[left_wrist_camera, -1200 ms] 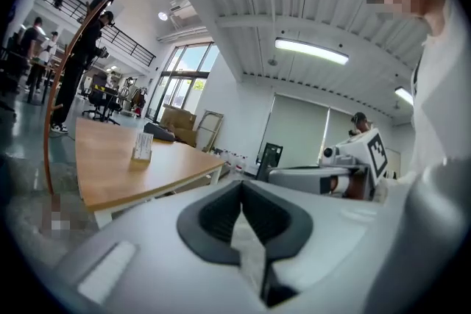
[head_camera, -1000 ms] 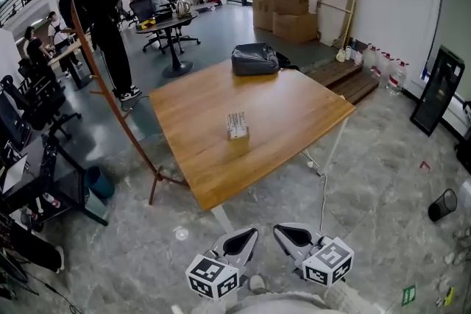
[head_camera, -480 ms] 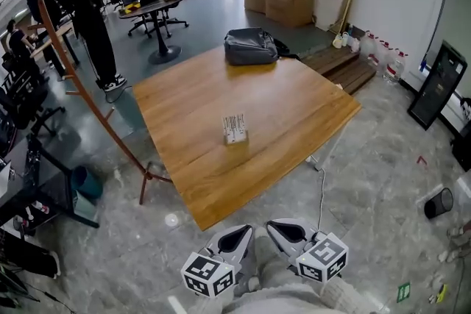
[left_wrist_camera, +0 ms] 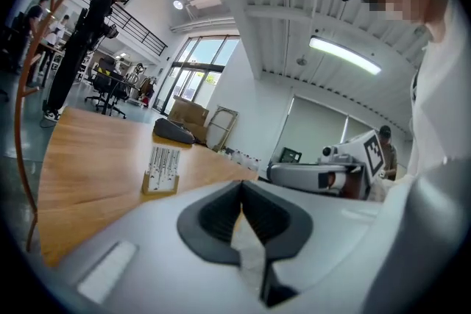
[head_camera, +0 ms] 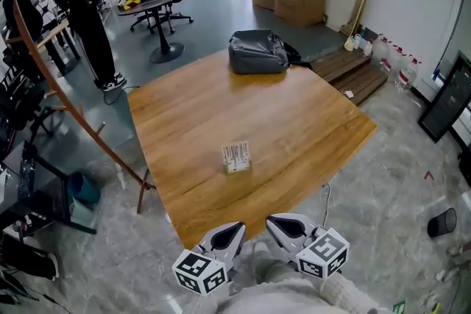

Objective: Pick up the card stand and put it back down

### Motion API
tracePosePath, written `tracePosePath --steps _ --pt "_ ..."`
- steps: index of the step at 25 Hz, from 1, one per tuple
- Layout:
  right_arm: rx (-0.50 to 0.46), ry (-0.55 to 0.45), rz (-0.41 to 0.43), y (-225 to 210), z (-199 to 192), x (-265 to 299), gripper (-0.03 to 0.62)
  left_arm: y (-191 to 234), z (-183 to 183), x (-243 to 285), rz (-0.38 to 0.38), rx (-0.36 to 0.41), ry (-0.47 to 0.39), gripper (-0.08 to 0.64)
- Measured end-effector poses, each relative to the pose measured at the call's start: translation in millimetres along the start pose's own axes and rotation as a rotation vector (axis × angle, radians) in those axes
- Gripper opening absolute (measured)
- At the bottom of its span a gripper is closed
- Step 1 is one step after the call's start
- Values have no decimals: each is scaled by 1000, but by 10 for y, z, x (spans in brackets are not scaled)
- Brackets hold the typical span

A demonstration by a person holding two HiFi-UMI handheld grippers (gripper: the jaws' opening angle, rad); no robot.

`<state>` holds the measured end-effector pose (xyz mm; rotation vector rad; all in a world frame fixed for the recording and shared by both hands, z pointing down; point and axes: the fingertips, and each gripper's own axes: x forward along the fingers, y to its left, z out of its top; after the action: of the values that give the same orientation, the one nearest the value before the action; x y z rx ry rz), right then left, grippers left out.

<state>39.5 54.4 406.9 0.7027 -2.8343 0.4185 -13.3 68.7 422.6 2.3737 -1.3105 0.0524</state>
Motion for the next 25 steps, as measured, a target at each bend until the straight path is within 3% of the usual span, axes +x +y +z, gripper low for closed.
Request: tracePosePath --steps 13,25 --pt "3 51 87 -651 276 840 -3 932 393 520 112 -28 -5 8" --pt "68 84 54 -864 316 1260 -3 1396 450 779 59 -18 89 8"
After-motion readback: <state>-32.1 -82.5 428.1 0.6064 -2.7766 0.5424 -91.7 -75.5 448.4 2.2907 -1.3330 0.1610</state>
